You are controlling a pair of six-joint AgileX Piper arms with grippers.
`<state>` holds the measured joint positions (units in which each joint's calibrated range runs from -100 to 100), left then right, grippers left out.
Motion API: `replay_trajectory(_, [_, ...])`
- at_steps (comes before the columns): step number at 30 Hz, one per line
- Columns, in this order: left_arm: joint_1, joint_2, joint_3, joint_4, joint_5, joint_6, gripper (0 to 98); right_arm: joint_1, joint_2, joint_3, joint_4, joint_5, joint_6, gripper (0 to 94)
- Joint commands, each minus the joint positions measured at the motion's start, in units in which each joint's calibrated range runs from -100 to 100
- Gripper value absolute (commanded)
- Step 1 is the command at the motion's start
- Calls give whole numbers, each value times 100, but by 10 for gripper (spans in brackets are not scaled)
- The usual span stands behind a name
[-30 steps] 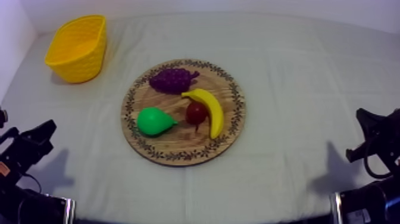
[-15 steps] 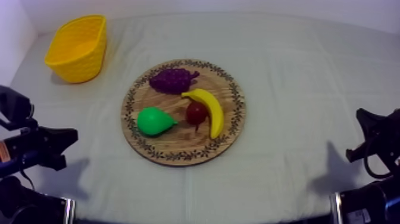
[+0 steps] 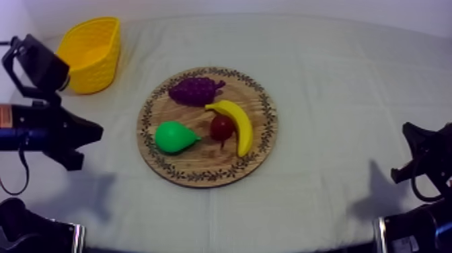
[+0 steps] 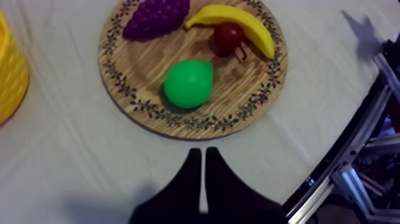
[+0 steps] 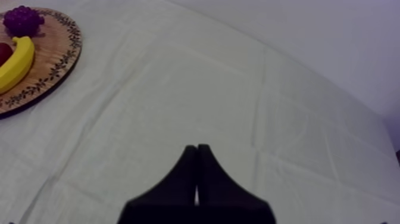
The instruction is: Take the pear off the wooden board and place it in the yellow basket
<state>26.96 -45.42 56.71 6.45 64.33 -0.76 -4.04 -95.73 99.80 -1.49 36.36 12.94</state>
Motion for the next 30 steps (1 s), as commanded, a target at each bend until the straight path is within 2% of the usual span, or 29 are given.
replay_trajectory(1, [193, 447, -397, -111, 86, -91, 0, -2, -3, -2, 0, 2, -1, 4])
replay_trajectory(6, [399, 1344, -1188, -366, 356, -368, 0, -2, -3, -2, 0, 2, -2, 4])
replay_trajectory(13, [414, 2797, -2481, -546, 909, -782, 0, -2, -3, -2, 0, 2, -1, 4])
replay_trajectory(18, [417, 3566, -3211, -563, 1347, -1191, 0, -8, -3, -2, 0, 2, -1, 4])
replay_trajectory(24, [418, 4022, -3705, -490, 1807, -1715, 0, -16, -3, -2, 0, 2, -1, 4])
replay_trajectory(30, [414, 4206, -3864, -509, 2157, -2009, 0, -17, -3, -2, 0, 2, -2, 4])
